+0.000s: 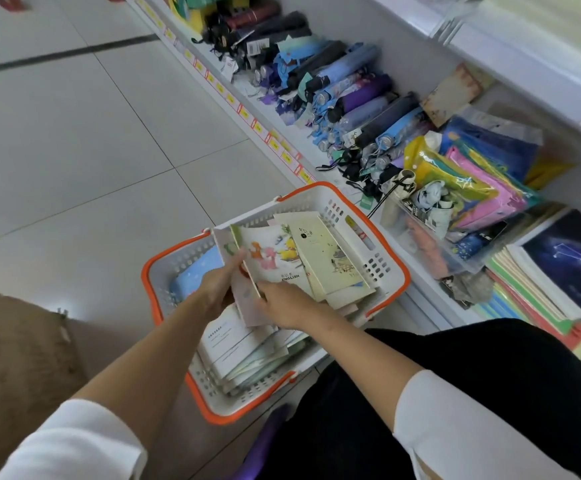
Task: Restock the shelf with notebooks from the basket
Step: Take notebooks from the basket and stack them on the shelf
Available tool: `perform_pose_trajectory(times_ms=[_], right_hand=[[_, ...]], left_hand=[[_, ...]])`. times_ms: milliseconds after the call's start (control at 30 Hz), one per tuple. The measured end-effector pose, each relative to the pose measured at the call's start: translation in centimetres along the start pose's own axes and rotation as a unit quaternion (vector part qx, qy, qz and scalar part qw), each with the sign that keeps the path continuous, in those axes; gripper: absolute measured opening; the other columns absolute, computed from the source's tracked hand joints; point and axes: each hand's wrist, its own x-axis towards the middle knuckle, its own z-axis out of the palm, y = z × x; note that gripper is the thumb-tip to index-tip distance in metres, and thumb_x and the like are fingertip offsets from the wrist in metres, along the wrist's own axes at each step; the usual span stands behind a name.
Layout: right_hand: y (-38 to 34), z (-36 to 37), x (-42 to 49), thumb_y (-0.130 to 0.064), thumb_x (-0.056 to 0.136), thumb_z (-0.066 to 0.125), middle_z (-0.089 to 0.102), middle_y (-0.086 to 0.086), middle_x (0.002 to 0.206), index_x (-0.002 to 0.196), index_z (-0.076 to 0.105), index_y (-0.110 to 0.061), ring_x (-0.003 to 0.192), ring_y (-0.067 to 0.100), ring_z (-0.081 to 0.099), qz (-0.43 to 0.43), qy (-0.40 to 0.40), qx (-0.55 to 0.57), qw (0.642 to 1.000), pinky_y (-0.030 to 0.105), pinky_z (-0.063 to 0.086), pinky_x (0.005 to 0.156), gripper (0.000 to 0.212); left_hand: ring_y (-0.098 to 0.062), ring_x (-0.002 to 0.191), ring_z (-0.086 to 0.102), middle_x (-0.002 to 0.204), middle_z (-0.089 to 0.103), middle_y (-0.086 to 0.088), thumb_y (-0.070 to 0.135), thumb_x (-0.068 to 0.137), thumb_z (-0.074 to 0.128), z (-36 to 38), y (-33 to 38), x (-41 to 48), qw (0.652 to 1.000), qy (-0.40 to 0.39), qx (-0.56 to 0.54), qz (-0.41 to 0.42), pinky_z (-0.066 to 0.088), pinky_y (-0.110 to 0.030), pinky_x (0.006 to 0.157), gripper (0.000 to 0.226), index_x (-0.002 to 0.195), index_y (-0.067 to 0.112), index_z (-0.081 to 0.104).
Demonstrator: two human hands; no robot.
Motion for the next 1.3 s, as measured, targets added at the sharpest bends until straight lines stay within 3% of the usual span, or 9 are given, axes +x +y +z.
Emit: perform_pose_trajectory(times_ms=[133, 267, 467, 667, 767, 833, 900, 1167, 1300], right_hand=[[0.8, -0.5, -0.5, -0.011, 0.098, 0.045, 0.034, 0.008, 0.153, 0.152, 0.025, -0.019, 0.129, 0.025, 0.044, 0.027, -0.047, 0.147, 0.988, 0.024, 0.040, 0.089, 0.058], [3.5, -3.5, -2.0, -0.020, 0.099, 0.043, 0.031, 0.004, 0.154, 0.152, 0.023, -0.019, 0.139, 0.025, 0.034, 0.099, 0.127, 0.260, 0.952, 0.038, 0.036, 0.110, 0.056], [6.5, -8.1, -5.0, -0.032, 0.100, 0.046, 0.026, 0.005, 0.157, 0.153, 0.019, -0.013, 0.143, 0.027, 0.028, 0.175, 0.226, 0.405, 0.868, 0.041, 0.027, 0.116, 0.063], [8.8, -12.7, -11.7, -0.012, 0.095, 0.053, 0.057, 0.002, 0.130, 0.138, 0.046, -0.012, 0.111, 0.023, 0.058, 0.126, 0.341, 0.423, 0.830, 0.036, 0.046, 0.097, 0.043], [10.0, -15.5, -16.2, -0.010, 0.092, 0.055, 0.070, 0.006, 0.097, 0.099, 0.067, -0.011, 0.082, 0.020, 0.064, 0.139, 0.435, 0.439, 0.774, 0.019, 0.053, 0.068, 0.014], [11.1, -17.4, -19.9, -0.008, 0.094, 0.052, 0.063, -0.003, 0.079, 0.081, 0.063, -0.014, 0.068, 0.012, 0.057, 0.139, 0.481, 0.407, 0.764, 0.011, 0.041, 0.049, 0.019], [12.5, -18.8, -23.3, -0.004, 0.094, 0.049, 0.065, 0.000, 0.090, 0.100, 0.068, -0.010, 0.078, 0.016, 0.060, 0.138, 0.508, 0.398, 0.752, 0.017, 0.045, 0.058, 0.021], [19.6, -22.7, -35.4, 0.003, 0.093, 0.048, 0.067, 0.007, 0.113, 0.115, 0.065, -0.007, 0.097, 0.022, 0.065, 0.136, 0.680, 0.481, 0.537, 0.032, 0.057, 0.083, 0.029], [23.5, -23.3, -41.4, 0.004, 0.092, 0.046, 0.069, 0.007, 0.103, 0.104, 0.068, -0.014, 0.094, 0.022, 0.064, 0.157, 0.734, 0.472, 0.462, 0.034, 0.053, 0.089, 0.030]], left_hand=[[-0.028, 0.080, 0.066, 0.112, 0.068, -0.018, 0.005, 0.079, 0.076, 0.2, 0.7, -0.4, 0.995, 0.092, 0.035, 0.018, 0.054, -0.036, 0.071, 0.026, 0.103, 0.002, 0.065], [-0.032, 0.108, 0.064, 0.124, 0.064, -0.015, 0.002, 0.089, 0.061, -0.1, 3.0, -1.6, 0.997, -0.065, -0.025, 0.013, 0.050, -0.045, 0.092, 0.038, 0.127, 0.003, 0.057], [-0.022, 0.091, 0.072, 0.111, 0.072, -0.008, 0.010, 0.091, 0.058, 5.3, 8.3, -4.2, 0.984, -0.178, 0.028, 0.017, 0.056, -0.037, 0.081, 0.022, 0.112, 0.011, 0.065], [-0.032, 0.096, 0.066, 0.109, 0.068, -0.015, 0.014, 0.091, 0.062, 16.9, 10.8, -8.4, 0.974, -0.195, 0.060, 0.094, 0.051, -0.046, 0.091, 0.027, 0.117, 0.007, 0.061], [-0.028, 0.086, 0.065, 0.104, 0.067, -0.013, 0.010, 0.092, 0.061, 22.2, 11.7, -11.0, 0.966, -0.225, 0.067, 0.111, 0.051, -0.045, 0.087, 0.013, 0.105, 0.010, 0.063], [-0.031, 0.092, 0.064, 0.111, 0.066, -0.015, 0.010, 0.094, 0.058, 25.5, 12.5, -12.4, 0.956, -0.259, 0.086, 0.111, 0.051, -0.045, 0.086, 0.022, 0.115, 0.007, 0.061], [-0.031, 0.093, 0.064, 0.113, 0.065, -0.015, 0.010, 0.095, 0.056, 28.9, 13.1, -14.1, 0.943, -0.291, 0.113, 0.113, 0.053, -0.043, 0.081, 0.029, 0.124, 0.007, 0.056], [-0.023, 0.090, 0.066, 0.119, 0.063, -0.014, 0.012, 0.097, 0.055, 44.0, 12.6, -20.9, 0.899, -0.347, 0.199, 0.180, 0.058, -0.030, 0.064, 0.032, 0.127, 0.003, 0.054], [-0.014, 0.087, 0.066, 0.119, 0.064, -0.008, 0.005, 0.094, 0.058, 50.7, 11.6, -23.1, 0.850, -0.366, 0.285, 0.248, 0.057, -0.020, 0.060, 0.035, 0.128, 0.010, 0.058]])
